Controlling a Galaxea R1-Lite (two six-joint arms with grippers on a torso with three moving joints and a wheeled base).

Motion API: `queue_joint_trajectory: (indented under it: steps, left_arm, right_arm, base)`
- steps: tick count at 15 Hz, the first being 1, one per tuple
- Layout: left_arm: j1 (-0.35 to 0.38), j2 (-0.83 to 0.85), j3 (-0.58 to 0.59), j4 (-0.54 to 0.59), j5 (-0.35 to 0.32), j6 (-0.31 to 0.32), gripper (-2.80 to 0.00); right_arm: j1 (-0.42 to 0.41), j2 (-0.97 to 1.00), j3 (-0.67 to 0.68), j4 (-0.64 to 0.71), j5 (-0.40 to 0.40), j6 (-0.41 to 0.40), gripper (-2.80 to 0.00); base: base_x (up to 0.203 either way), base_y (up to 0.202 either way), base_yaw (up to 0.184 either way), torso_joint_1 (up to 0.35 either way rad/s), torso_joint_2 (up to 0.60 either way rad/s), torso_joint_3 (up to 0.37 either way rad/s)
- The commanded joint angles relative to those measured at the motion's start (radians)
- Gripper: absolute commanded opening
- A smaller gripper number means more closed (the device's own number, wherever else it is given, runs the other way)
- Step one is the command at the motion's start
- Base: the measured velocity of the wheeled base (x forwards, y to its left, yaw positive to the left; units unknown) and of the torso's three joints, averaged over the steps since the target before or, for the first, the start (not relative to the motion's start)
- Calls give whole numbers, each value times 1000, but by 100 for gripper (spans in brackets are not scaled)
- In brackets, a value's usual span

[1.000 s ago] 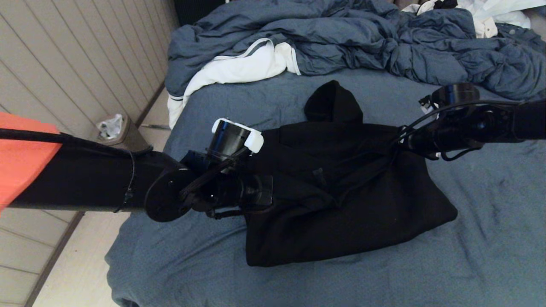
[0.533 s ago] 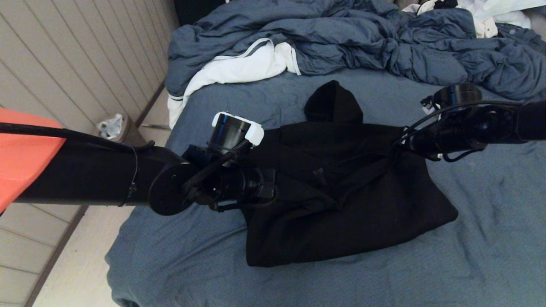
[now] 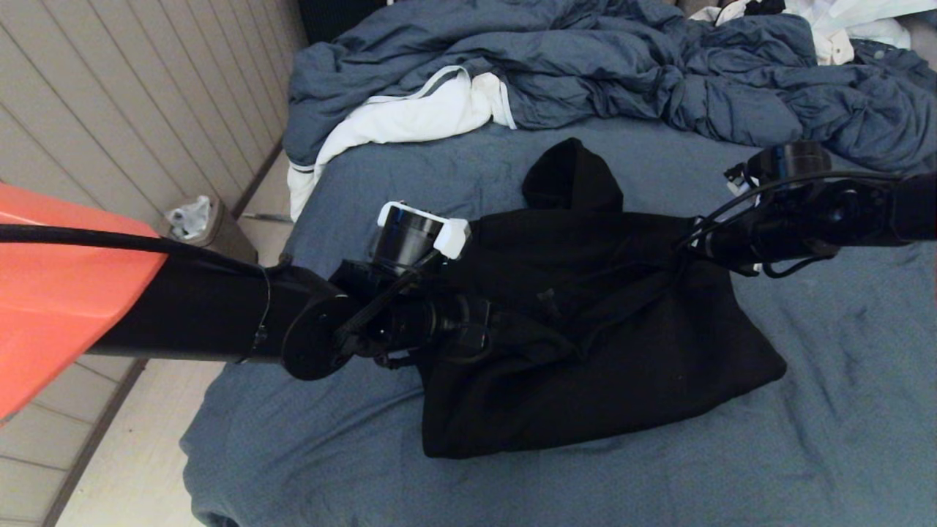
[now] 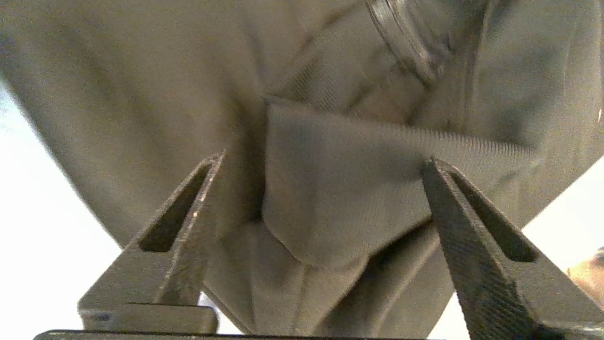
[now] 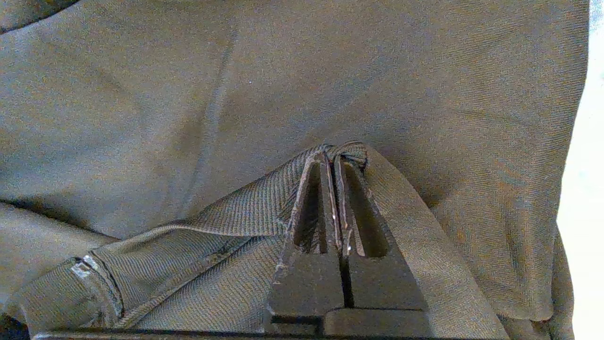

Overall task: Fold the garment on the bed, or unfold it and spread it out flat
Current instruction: Fold the black sweatshirt

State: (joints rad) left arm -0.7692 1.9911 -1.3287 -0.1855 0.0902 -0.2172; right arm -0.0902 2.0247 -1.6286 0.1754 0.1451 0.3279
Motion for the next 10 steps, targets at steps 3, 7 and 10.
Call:
queue_joint_trajectory:
  steps: [3, 7, 10]
  left_arm:
    - [-7, 21, 0, -3, -13, -1, 0]
    - [-7, 31, -7, -3, -15, -1, -280]
    - [-9, 20, 0, -5, -17, -4, -280]
  right_arm:
    - [1, -4, 3, 1, 4, 2, -280]
    - [1, -4, 3, 1, 2, 3, -280]
    - [1, -14, 12, 1, 2, 3, -280]
  base:
    - [0, 0, 0, 0, 0, 0]
    - [0, 0, 0, 0, 0, 0]
    - [0, 0, 0, 0, 0, 0]
